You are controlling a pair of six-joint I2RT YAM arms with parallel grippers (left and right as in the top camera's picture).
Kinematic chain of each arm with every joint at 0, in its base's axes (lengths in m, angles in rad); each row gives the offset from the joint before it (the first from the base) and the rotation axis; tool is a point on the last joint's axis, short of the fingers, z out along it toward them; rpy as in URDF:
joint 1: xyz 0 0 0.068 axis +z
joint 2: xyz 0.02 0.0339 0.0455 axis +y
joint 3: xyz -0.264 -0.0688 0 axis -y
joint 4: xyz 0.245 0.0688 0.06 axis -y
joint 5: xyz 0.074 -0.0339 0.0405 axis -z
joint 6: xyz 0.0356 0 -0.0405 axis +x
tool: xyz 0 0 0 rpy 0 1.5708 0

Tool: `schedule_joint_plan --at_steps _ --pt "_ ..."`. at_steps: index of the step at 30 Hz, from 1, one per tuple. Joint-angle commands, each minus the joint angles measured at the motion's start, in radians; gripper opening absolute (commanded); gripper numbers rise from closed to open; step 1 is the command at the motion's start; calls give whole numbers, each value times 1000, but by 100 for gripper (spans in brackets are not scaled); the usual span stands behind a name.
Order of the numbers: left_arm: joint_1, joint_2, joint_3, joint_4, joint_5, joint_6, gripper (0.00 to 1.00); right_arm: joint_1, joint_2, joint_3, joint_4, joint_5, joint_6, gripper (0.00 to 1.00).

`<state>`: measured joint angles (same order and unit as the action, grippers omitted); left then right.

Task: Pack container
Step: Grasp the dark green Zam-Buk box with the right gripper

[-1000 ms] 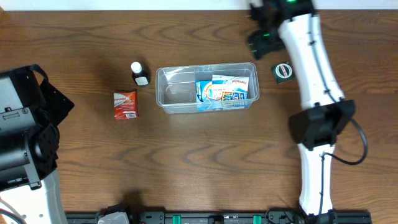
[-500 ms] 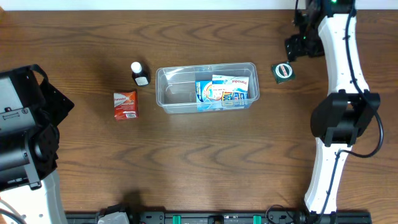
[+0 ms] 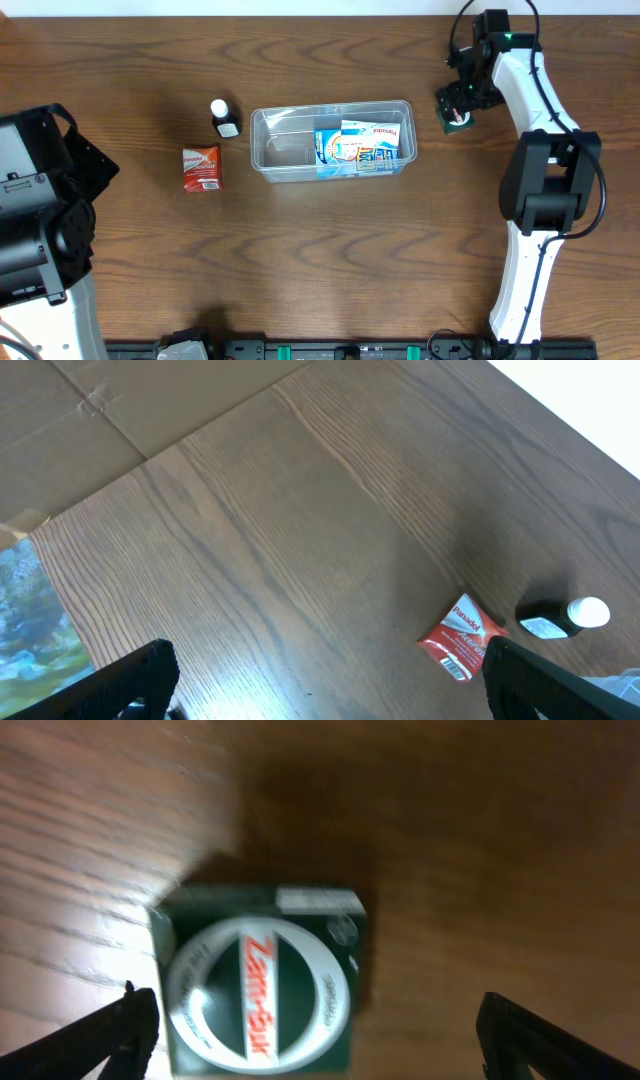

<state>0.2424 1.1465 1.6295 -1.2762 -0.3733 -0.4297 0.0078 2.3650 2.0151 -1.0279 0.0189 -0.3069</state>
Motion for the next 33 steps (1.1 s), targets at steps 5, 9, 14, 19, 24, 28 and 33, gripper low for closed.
schedule_joint_plan --at_steps 5,9,14,19,24,28,33 --pt "6 3 19 -3 -13 6 98 0 -5 -37 65 -95 -29 92" --pt "6 3 19 -3 -13 6 98 2 -5 -65 98 -92 -21 88" --pt "6 3 19 -3 -13 6 98 7 -5 -103 116 -43 12 84" --pt "6 3 19 -3 -13 6 98 14 -5 -105 112 -23 32 81" --pt "6 3 19 -3 -13 6 98 21 -5 -105 105 -23 45 67" --pt "6 3 19 -3 -13 6 98 24 -5 -105 93 -23 48 60" --pt "6 3 19 -3 -13 6 98 36 -5 -99 90 -18 49 52"
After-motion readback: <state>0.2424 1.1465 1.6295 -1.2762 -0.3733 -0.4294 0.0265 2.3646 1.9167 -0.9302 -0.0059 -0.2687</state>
